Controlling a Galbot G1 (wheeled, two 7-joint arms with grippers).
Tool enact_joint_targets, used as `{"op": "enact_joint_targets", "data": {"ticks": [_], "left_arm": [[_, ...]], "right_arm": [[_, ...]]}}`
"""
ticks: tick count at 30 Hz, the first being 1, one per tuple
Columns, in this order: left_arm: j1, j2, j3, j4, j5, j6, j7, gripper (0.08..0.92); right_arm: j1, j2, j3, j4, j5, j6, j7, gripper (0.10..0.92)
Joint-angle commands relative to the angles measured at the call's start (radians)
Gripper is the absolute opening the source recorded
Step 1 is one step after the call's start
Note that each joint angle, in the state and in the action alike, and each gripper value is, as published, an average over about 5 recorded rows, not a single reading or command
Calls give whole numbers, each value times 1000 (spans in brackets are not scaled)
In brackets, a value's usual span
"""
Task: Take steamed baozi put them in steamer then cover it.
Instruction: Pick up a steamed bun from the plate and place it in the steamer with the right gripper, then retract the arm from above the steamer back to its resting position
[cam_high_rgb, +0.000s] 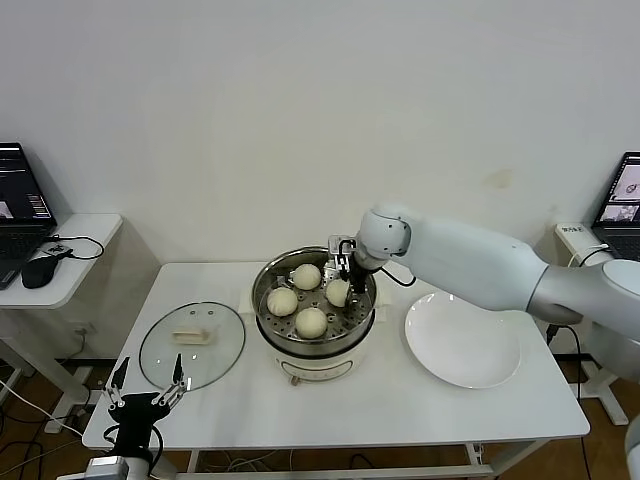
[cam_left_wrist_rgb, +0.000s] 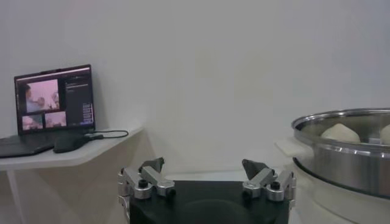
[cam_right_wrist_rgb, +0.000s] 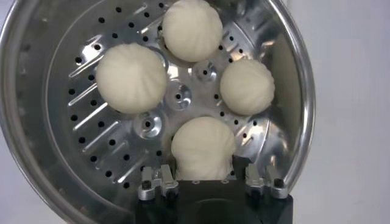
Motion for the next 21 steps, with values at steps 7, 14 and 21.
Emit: {"op": "enact_joint_targets", "data": {"ticks": [7, 14, 21], "left_arm": [[-5, 0, 2, 3, -1, 1, 0, 823], [-12, 2, 3, 5, -2, 4, 0, 823], [-17, 5, 4, 14, -1, 6, -5, 823]], "right_arm": [[0, -30, 31, 42, 11, -53, 11, 700], [35, -142, 72, 173, 85, -85, 110, 819], [-88, -285, 211, 380, 297, -81, 500, 823]]}}
